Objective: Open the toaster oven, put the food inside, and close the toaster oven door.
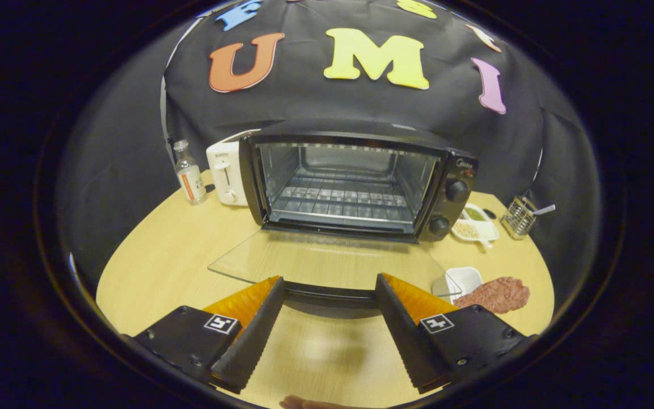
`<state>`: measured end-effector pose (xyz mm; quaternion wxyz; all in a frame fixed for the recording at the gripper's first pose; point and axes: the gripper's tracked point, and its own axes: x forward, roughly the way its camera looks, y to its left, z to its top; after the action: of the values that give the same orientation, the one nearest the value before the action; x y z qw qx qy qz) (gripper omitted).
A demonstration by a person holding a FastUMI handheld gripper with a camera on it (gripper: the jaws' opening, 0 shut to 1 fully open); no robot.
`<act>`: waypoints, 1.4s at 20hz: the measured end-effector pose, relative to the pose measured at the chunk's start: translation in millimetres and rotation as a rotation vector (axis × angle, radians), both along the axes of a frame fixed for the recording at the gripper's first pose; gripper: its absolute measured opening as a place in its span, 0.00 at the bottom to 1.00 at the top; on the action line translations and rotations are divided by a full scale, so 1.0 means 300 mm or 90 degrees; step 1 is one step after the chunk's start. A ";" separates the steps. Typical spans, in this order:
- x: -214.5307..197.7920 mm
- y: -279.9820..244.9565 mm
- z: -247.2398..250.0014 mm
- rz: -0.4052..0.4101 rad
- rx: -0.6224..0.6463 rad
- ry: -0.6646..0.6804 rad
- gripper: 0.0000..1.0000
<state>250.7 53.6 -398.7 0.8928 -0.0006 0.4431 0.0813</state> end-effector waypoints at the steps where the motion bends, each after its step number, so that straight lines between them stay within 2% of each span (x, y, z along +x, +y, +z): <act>1: 0.000 -0.002 -0.036 0.001 0.003 0.022 1.00; 4: -0.036 0.001 -0.127 0.013 0.014 0.074 1.00; 6: 0.004 -0.021 -0.117 0.003 0.012 0.040 1.00; 8: -0.002 -0.021 -0.117 0.000 0.019 0.043 1.00; 14: -0.031 -0.103 0.009 0.000 0.047 0.044 1.00; 23: -0.058 -0.436 0.224 0.001 0.078 0.051 0.99; 28: -0.057 -0.676 0.224 -0.039 0.106 0.074 0.97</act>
<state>233.5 -149.3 -331.4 0.8647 0.0917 0.4856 0.0901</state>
